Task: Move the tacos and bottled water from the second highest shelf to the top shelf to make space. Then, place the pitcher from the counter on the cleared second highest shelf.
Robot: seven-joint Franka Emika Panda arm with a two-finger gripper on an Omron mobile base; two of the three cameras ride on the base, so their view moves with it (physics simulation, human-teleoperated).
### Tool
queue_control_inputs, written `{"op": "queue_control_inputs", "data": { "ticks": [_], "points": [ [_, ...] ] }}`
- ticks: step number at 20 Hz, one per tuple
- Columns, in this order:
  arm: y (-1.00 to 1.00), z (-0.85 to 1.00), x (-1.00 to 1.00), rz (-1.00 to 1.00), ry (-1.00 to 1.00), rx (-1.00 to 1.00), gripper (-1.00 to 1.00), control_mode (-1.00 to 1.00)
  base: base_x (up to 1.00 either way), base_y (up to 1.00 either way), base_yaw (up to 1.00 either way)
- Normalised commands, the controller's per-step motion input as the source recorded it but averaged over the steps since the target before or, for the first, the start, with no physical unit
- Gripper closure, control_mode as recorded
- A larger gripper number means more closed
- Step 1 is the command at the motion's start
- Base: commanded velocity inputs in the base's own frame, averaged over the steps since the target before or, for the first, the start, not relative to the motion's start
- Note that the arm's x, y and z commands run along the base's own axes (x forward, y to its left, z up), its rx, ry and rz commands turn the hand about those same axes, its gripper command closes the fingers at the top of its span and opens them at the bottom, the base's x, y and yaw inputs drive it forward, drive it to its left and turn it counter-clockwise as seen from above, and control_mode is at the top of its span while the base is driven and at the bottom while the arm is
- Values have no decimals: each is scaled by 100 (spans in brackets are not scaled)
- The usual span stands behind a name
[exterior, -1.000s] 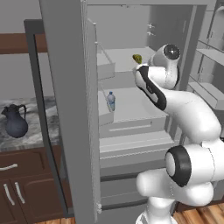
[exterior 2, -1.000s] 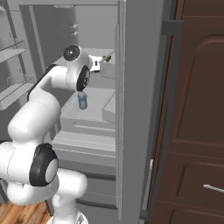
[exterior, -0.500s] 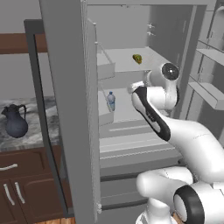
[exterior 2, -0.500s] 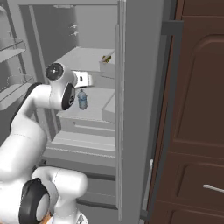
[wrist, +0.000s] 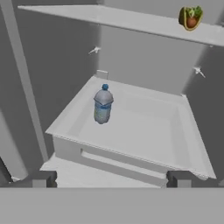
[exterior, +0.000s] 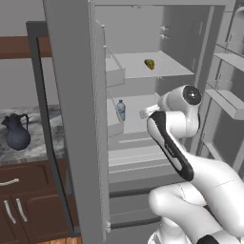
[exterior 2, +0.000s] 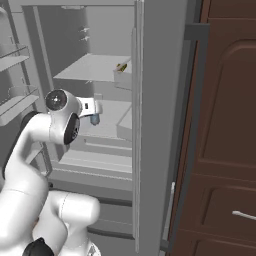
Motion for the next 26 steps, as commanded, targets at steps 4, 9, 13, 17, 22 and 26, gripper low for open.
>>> {"op": "queue_control_inputs", "data": {
  "ticks": [4, 9, 13, 17, 22, 26],
  "points": [
    [6, -12, -14, 4, 7, 0, -100, -100, 0, 0, 0],
    [19, -17, 26, 0, 6, 0, -100, -100, 0, 0, 0],
    [23, -12, 44, 0, 4, 0, -100, -100, 0, 0, 0],
    [13, -15, 50, 0, 5, 0, -100, -100, 0, 0, 0],
    [0, -19, 37, 0, 1, 0, -100, -100, 0, 0, 0],
    [0, -23, 38, 0, 0, 2, -100, -100, 0, 0, 0]
  ]
}}
